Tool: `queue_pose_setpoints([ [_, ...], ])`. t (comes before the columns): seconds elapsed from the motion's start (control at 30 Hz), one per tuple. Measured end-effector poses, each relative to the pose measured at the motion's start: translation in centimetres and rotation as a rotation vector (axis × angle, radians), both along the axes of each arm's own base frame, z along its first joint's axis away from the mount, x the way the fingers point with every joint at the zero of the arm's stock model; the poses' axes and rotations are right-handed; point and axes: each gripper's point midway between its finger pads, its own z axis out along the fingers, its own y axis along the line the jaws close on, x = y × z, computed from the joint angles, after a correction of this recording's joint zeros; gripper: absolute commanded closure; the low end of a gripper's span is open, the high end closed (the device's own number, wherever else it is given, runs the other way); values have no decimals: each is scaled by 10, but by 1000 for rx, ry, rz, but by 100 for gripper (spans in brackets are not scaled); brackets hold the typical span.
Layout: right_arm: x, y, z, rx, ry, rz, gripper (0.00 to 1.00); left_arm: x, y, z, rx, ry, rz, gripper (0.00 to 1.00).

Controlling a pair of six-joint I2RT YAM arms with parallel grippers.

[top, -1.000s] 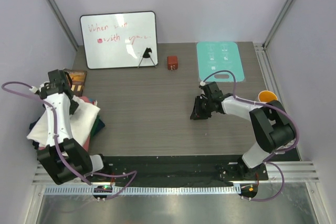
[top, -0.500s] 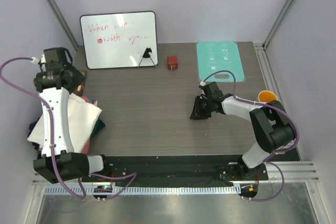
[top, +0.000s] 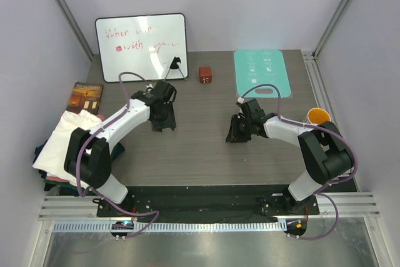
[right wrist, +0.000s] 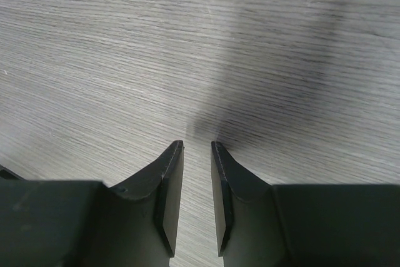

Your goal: Fold and stack the t-shirts

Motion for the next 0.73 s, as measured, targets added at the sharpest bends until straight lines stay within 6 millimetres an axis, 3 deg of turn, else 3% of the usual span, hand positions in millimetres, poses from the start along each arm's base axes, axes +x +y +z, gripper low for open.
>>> queue_pose_setpoints([
  [0.07,0,-1,0,-6,-6,-3,69,-5,-17,-13,-11,23,-45,51],
  [0.3,0,-7,0,-30,-18,-18,68,6,-54,-15,-77,-43,-124,51],
  [0.47,0,-7,0,-32,-17,-21,68,-4,-81,-29,-93,-35,-219,50],
  [0.73,0,-13,1,-58,-20,-44,67,-8,-86,-30,-90,-42,-266,46],
])
